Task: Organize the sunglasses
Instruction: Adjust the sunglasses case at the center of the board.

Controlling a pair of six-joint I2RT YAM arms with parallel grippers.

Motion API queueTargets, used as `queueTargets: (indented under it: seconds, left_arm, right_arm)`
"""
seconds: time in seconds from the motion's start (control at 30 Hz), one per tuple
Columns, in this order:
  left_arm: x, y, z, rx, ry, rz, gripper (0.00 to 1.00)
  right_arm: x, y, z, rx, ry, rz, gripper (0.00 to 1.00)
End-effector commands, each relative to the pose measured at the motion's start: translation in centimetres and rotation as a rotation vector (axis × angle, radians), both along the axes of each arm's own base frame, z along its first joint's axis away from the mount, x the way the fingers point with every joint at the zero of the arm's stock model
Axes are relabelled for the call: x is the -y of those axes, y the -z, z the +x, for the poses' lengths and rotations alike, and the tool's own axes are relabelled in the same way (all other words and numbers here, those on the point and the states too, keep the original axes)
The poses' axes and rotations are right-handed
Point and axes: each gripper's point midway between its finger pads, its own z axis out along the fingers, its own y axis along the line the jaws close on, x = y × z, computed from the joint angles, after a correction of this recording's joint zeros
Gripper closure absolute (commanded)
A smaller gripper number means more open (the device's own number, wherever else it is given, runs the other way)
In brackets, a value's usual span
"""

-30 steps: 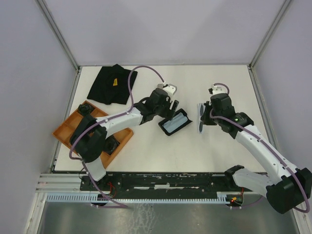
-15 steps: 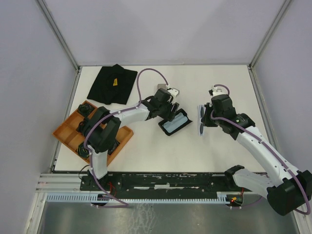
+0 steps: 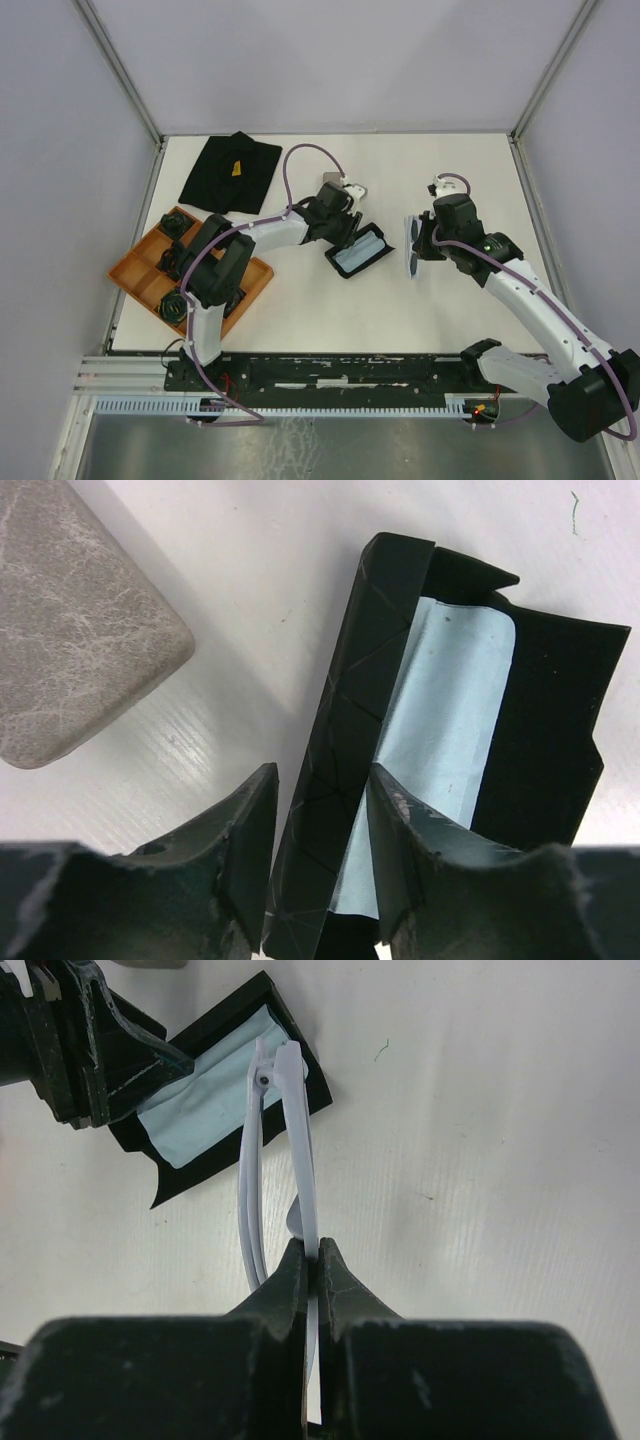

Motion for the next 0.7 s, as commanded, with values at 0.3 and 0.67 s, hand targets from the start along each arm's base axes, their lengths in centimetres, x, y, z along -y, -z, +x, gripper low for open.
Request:
queueTargets:
  seconds: [0.3, 0.67]
  left_arm:
    - [0.5, -1.7, 0.8, 0.043, 0.023, -0.032, 0.63]
    - [-3.0, -2.2, 0.9, 0.044, -0.237, 0.013, 0.68]
  right_arm:
    - [-0.2, -0.5, 0.4, 0.030, 0.000, 0.022, 1.00]
    - [-0.9, -0.1, 0.6, 0.016, 0.027, 0.078, 1.00]
